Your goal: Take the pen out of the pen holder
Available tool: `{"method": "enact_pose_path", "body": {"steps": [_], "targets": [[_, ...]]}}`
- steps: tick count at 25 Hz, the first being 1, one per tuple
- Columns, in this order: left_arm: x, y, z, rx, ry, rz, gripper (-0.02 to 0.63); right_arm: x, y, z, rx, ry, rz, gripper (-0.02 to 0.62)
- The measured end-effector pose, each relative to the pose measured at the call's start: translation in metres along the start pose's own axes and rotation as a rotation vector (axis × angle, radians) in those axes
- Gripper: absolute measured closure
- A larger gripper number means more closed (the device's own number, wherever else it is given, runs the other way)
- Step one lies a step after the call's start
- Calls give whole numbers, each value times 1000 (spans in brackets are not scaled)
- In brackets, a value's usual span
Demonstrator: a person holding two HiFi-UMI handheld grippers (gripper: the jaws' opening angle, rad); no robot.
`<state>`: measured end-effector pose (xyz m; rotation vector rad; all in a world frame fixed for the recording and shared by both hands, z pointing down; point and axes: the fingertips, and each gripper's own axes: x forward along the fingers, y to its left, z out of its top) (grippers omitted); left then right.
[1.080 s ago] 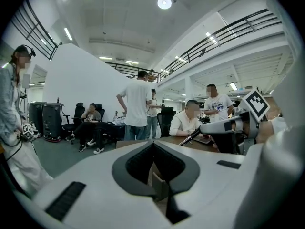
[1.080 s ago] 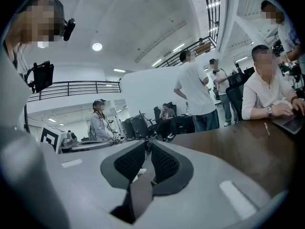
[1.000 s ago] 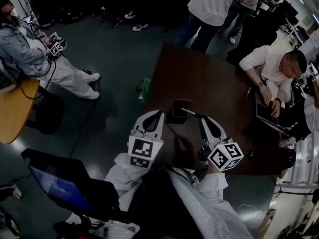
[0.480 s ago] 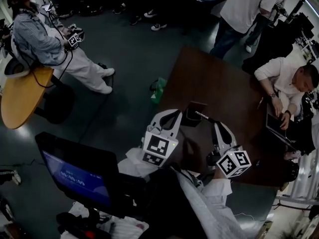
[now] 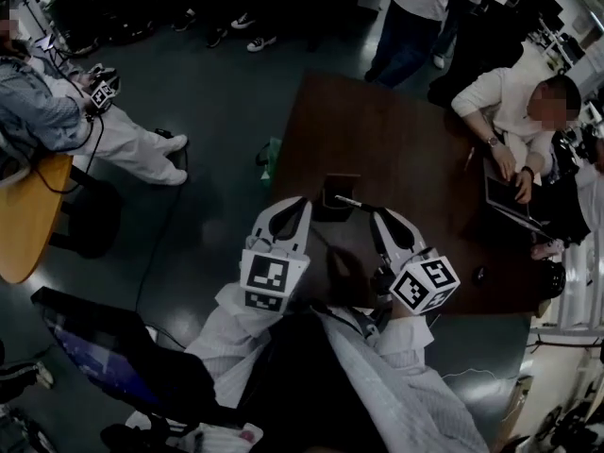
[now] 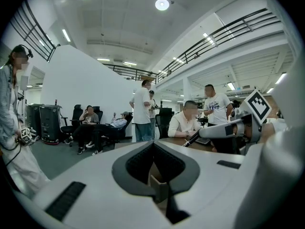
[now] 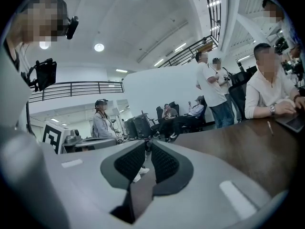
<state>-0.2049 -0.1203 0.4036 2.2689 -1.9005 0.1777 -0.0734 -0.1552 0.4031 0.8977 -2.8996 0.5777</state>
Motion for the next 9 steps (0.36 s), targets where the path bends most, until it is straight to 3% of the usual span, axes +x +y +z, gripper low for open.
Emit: {"method": "enact_pose_path", "body": {"steps": [9], "targets": [[11,-21,-3,-1,-4,63,600,-9,-19,-3,-12,12,57,551]]}}
